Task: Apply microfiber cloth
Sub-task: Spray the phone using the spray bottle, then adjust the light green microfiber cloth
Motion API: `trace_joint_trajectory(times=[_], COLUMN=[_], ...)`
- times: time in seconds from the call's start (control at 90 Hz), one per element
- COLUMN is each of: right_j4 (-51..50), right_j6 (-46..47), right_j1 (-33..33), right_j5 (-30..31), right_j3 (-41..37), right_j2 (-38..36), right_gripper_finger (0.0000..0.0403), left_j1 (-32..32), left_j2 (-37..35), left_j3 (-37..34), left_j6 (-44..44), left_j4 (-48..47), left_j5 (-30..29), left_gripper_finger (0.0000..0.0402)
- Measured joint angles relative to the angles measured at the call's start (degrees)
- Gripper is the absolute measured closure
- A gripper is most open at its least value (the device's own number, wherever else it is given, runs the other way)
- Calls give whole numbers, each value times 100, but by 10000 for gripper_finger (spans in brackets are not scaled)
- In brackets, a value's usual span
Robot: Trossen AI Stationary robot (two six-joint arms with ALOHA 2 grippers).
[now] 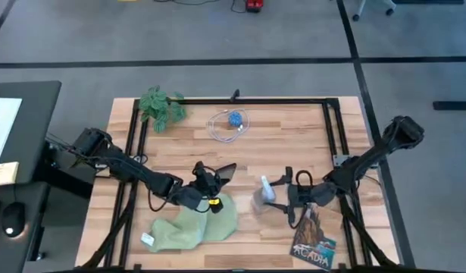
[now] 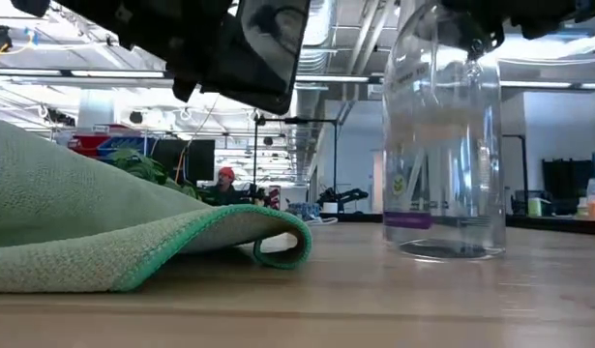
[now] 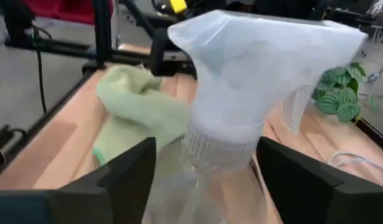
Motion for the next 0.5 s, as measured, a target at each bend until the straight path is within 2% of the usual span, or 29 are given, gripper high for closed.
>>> trace_joint_trajectory(times=[0.133,0.278,0.4,0.5], right_j4=[-667,-1826,-2814,-2955], right_j6=[2,126,685,1119], right_j1=[37,192,478,849], right_j5=[38,247,373,386], right_j3=[84,456,919,1223], right_j2=[-407,-784,-956,-762], right_gripper_finger=[128,127,127,127], left_j1=[-15,-97,-216,-396], left_j2=[0,0,-92,-272], left_j3=[0,0,0,2], left_j6=[8,27,33,25], left_j4=[-16,-17,-102,-292], left_j5=[4,-116,-235,-521], left_gripper_finger=[396,396,396,396])
